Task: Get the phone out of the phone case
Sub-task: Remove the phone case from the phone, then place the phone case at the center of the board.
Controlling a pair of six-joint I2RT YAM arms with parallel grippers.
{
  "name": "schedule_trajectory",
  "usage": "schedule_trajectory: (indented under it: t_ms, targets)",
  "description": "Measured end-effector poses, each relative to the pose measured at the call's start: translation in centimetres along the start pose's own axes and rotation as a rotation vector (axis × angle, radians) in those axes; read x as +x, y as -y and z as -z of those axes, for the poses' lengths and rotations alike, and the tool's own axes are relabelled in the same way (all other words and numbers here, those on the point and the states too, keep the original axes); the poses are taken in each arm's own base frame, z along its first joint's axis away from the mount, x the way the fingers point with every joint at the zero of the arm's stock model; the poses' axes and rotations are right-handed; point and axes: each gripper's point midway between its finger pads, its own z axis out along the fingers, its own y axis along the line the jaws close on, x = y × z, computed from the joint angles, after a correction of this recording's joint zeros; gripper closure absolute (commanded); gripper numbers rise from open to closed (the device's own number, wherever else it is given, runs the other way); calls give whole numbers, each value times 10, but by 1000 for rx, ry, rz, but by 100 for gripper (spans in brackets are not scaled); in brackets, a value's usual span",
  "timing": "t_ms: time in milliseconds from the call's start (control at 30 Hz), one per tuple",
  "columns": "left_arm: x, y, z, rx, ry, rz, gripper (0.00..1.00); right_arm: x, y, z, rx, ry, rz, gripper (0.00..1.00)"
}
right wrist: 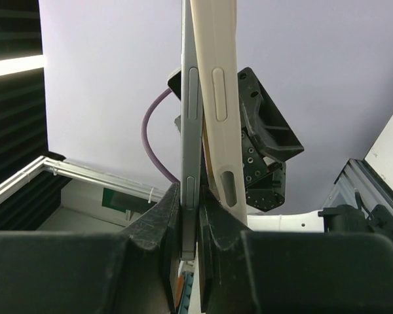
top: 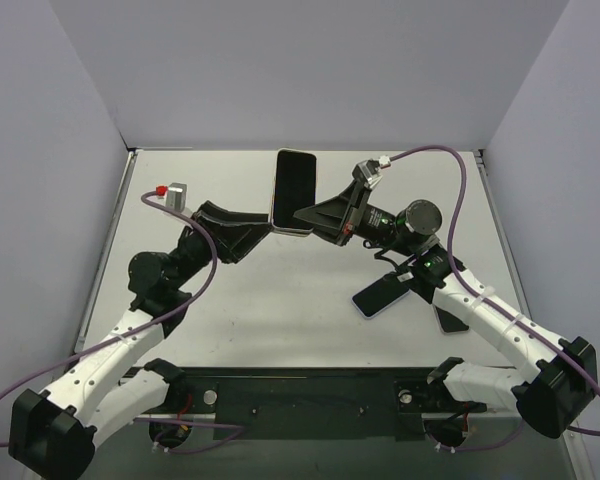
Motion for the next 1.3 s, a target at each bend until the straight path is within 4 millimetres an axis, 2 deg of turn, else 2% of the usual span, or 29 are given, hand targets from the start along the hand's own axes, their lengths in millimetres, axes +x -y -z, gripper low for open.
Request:
schedule_trajectory:
  t_ms: [267, 400, 500, 633, 733, 833, 900, 1000, 1033, 1067, 1100, 1200, 1233, 1267, 1300]
  targets:
    - [3, -6, -10, -33, -41, 13, 68, -4, 8, -1, 30, 18, 38, 100]
    - [6, -15, -14, -81, -73, 17, 94, -5, 10, -2, 46, 22, 92, 100]
    - [13, -30, -13, -137, -100, 38, 98, -5, 11, -2, 62, 18, 151, 100]
    - [23, -52, -8, -244, -145, 45, 100, -5, 36, 3, 188, 13, 220, 100]
    - [26, -79, 5, -405, -141, 39, 100, -4, 65, 13, 308, 0, 246, 100]
    - [12, -117, 29, -616, -67, 13, 100, 5, 89, 22, 384, -36, 247, 100]
    - [-2, -146, 50, -740, -12, -8, 100, 13, 109, 33, 437, -60, 243, 100]
    - [-21, -204, 94, -951, 64, -13, 100, 17, 134, 50, 524, -77, 232, 100]
    - [-22, -230, 114, -1029, 69, -2, 100, 12, 144, 60, 563, -65, 229, 100]
    - [-22, -247, 125, -1079, 67, 13, 100, 4, 150, 67, 591, -45, 225, 100]
    - [-19, -269, 137, -1126, 53, 40, 100, -11, 159, 78, 632, -5, 225, 100]
    - [-3, -327, 168, -1247, -26, 130, 100, -83, 186, 122, 772, 198, 207, 100]
    - [3, -343, 174, -1272, -57, 155, 100, -104, 194, 137, 811, 258, 199, 100]
    - [6, -357, 177, -1289, -83, 181, 100, -133, 208, 160, 871, 336, 171, 100]
    - [7, -370, 176, -1295, -107, 201, 100, -152, 218, 174, 911, 379, 152, 100]
